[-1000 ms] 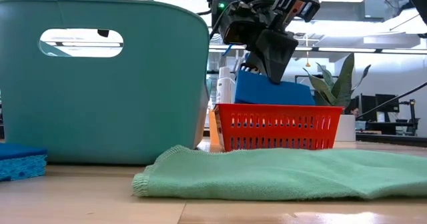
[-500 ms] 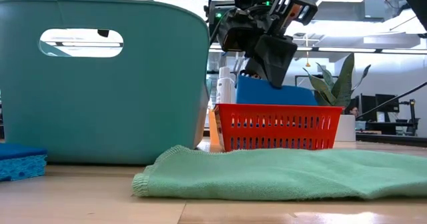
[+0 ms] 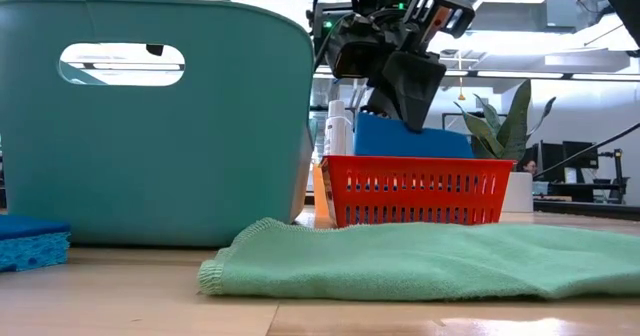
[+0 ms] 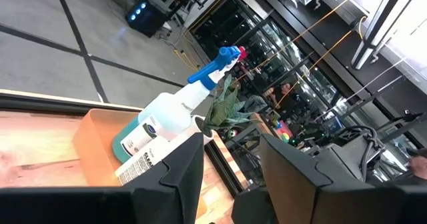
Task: Pick & Place Kitchen Items
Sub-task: Put the blue sponge into the red bin
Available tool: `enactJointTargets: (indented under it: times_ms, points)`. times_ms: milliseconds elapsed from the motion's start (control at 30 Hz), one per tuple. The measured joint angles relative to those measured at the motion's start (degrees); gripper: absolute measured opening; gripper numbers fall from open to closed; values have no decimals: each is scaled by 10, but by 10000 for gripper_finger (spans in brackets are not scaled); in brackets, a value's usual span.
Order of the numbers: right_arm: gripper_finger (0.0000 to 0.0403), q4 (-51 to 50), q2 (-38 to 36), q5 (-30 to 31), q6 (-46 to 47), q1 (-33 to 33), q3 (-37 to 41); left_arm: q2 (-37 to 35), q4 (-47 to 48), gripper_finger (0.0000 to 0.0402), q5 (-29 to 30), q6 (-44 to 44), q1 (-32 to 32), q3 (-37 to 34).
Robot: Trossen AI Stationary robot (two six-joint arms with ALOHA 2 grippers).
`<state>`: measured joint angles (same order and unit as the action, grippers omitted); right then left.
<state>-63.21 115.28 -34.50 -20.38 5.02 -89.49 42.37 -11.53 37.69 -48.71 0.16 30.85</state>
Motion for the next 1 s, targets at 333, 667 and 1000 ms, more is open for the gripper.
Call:
enactJointTargets:
  times_ms: [333, 667, 1000]
  points:
    - [64, -4, 0, 0, 4, 0, 0, 0, 0, 143, 0, 0, 0, 0]
    - [81, -1, 0, 0, 3, 2, 0, 0, 0, 143, 0, 0, 0, 0]
    - [121, 0, 0, 1, 9, 8, 0, 0, 0, 143, 0, 0, 0, 0]
